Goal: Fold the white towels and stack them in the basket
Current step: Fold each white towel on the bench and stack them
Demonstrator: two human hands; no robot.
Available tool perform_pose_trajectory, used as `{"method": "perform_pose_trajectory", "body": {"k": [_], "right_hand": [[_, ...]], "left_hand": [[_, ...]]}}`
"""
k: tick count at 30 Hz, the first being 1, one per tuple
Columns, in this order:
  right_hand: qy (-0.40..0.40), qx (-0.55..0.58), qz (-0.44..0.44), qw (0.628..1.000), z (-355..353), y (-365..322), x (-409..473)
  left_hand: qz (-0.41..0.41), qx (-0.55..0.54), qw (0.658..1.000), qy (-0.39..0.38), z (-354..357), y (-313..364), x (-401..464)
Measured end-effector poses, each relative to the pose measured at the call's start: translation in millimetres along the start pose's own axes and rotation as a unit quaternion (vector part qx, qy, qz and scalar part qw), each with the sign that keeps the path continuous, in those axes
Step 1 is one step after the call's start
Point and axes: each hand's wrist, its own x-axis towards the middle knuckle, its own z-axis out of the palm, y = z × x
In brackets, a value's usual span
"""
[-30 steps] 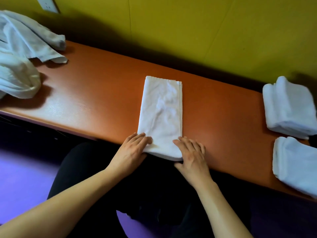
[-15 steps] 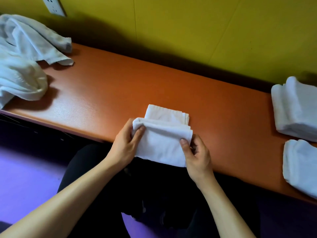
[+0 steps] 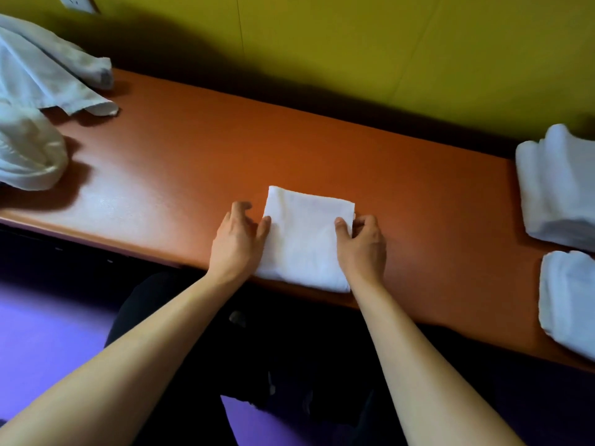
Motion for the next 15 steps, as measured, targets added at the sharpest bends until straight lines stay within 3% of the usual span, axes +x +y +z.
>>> {"method": "perform_pose_trajectory", "body": {"k": [3, 9, 15], "right_hand": [[0.014, -0.021, 0.014, 1.0, -9, 2, -13], [-0.052, -0.11, 0.042, 0.992, -25, 12, -53], [-0.117, 0.047, 0.196, 0.973, -34, 13, -36]], "left_hand": [[-0.02, -0.021, 1.0, -0.004, 1, -3, -10], [-0.04, -0.036, 0.996, -0.073, 2, 1, -18], [-0.115, -0.074, 0.985, -0.101, -4, 15, -22]]}}
